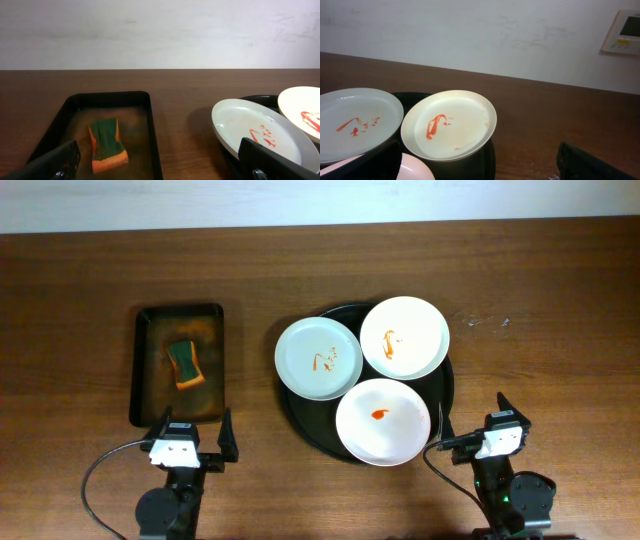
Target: Clean dirty plates on tray and stack at the side
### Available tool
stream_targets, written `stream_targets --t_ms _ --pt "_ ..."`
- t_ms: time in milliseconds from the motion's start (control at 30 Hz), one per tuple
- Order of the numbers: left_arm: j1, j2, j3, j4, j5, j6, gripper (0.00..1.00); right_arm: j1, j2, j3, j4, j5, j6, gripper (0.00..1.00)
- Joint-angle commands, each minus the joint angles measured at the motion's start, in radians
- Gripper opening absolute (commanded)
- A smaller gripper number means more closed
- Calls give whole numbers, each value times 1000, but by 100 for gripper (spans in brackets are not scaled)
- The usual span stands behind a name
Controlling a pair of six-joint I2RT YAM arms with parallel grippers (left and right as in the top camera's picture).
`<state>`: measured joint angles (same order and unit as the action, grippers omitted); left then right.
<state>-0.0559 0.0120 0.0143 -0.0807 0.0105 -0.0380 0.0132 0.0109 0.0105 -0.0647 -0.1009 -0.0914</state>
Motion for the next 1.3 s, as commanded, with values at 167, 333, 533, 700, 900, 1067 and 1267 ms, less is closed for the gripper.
stream_targets --t_ms 167,333,533,700,900,1067,1267 --pt "5 -2 -1 -8 -8 16 99 6 -2 0 -12 1 113 99" --pt "5 91 90 -71 -11 16 99 6 -2 80 -194 2 179 99" --pt "5 378 301 -134 -37 16 99 6 55 224 -353 1 302 99" --pt "5 617 535 -297 -37 16 99 6 231 386 -484 -27 340 99" --pt "5 875 848 -580 -33 16 99 6 572 639 -708 -64 332 99" --pt "4 998 928 -719 -33 16 99 6 758 757 -779 -144 333 99" --pt "13 1082 939 -669 -3 16 99 6 836 756 -809 -180 333 99"
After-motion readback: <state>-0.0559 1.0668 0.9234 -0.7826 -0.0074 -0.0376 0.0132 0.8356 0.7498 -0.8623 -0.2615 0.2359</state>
